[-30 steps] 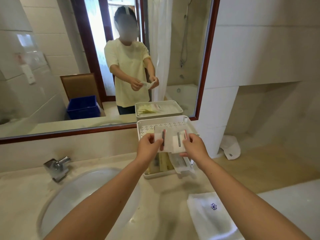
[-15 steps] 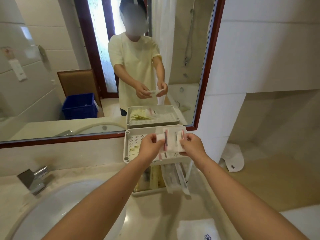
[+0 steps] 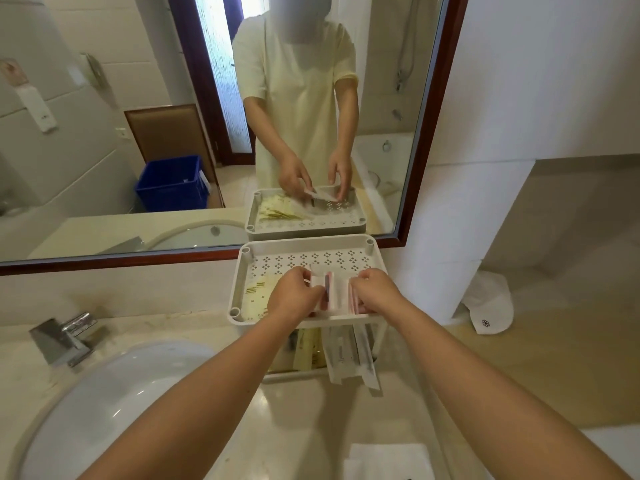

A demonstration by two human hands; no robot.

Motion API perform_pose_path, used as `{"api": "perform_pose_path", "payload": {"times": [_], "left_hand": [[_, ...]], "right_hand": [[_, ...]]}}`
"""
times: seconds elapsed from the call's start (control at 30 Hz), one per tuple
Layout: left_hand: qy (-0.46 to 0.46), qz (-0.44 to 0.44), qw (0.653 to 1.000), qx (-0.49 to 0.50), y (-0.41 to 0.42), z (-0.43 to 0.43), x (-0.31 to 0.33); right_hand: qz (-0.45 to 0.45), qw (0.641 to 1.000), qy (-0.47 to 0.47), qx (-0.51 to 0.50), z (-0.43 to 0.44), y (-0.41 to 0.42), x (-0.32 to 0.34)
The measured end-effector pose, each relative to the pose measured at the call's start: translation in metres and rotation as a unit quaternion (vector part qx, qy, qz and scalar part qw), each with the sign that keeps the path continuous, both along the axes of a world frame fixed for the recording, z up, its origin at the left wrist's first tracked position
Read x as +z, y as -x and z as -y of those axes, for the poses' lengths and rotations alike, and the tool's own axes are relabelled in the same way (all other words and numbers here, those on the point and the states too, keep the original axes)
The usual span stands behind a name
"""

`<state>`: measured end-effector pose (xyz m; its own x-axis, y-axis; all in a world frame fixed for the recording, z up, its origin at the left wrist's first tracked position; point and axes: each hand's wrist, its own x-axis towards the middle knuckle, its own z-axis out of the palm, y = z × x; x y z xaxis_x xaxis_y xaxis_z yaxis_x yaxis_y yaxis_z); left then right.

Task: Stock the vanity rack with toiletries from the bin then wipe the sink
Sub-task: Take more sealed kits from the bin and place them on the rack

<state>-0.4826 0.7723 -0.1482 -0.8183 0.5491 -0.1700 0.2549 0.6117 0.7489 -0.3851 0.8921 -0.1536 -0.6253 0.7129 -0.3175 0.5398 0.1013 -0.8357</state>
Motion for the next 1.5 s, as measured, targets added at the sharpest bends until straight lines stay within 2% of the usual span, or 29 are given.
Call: {"api": "perform_pose_path", "payload": {"times": [0.17, 0.33, 0.57, 0.8, 1.17, 1.5], "left_hand": [[0.025, -0.069, 0.997, -0.008, -0.002, -0.001, -0.004], [-0.003, -0.017, 1.000, -0.017, -0.004, -0.006, -0.006], [0.002, 0.015, 0.999, -0.032, -0.016, -0.017, -0.007], [0.028, -0.032, 0.999, -0.030, -0.020, -0.008, -0.006], [-0.089, -0.035, 0.994, 0.048, -0.026, 0.025, -0.008], [-0.126, -0.044, 0.982, 0.135, -0.027, 0.110, -0.008]], "right_hand": [[-0.009, 0.999, 0.038, 0.006, 0.000, -0.001, 0.004], [-0.075, 0.993, 0.077, -0.048, -0.004, -0.008, 0.006], [-0.089, 0.989, 0.099, -0.056, -0.004, -0.024, 0.005], [-0.080, 0.996, 0.029, -0.023, -0.001, -0.032, 0.003], [-0.100, 0.992, -0.073, 0.037, 0.018, -0.020, -0.004], [-0.180, 0.975, -0.077, 0.107, 0.084, 0.013, 0.002]]}}
